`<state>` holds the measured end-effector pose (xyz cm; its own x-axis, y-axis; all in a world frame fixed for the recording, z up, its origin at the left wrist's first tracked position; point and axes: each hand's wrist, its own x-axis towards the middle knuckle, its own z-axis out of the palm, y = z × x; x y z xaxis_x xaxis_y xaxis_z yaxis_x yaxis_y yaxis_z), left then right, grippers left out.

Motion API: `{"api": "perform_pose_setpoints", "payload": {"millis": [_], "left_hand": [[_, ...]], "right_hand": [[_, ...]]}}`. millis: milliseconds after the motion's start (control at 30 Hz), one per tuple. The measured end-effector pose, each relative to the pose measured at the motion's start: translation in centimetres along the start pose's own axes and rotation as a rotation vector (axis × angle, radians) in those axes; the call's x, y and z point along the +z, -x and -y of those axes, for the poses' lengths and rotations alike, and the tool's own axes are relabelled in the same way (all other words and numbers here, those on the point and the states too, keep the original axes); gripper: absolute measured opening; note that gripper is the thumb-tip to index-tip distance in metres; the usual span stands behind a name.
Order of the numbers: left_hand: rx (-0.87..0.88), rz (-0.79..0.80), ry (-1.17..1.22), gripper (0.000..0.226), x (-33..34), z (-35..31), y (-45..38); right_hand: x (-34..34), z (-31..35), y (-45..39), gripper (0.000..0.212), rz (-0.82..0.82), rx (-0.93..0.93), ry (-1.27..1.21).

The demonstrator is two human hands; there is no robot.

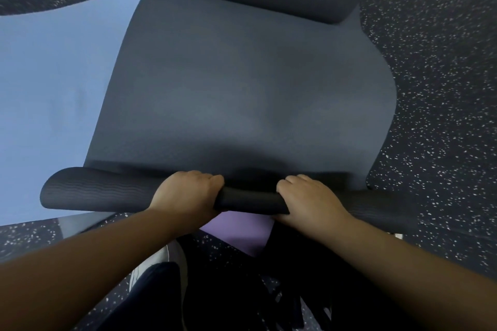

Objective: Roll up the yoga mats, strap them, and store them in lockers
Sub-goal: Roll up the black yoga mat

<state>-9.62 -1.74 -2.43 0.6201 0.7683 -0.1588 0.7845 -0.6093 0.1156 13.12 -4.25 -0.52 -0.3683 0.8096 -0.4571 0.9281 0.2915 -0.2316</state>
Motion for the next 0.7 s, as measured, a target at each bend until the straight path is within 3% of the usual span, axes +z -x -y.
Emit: {"api": "perform_pose_setpoints", "payload": {"millis": [67,233,267,400,533,700], "left_hand": [[-0.068,0.120,0.028,0.029,-0.7,-0.1,0.2],[0.057,0.367,-0.028,0.036,0.1,0.1,1.0],[0.078,0.349,0.005,0.037,0.4,0.3,1.2],[0.236,0.031,0.088,0.035,0.8,1.2,1.8],[0.322,-0.062,0.109,0.032,0.7,1.7,1.8],[0.282,-0.121,0.099,0.032,0.9,1.8,1.1]], "right_hand": [[-0.3,0.2,0.0,0.027,0.057,0.007,-0.010],[-0.6,0.6,0.3,0.029,0.225,-0.026,-0.034],[-0.6,0.6,0.3,0.031,0.238,-0.037,-0.034],[-0.7,0.6,0.5,0.035,0.247,-0.071,-0.090],[-1.2,0.4,0.8,0.035,0.235,-0.080,-0.147],[-0.5,-0.3,0.9,0.032,0.163,-0.132,-0.110]]}}
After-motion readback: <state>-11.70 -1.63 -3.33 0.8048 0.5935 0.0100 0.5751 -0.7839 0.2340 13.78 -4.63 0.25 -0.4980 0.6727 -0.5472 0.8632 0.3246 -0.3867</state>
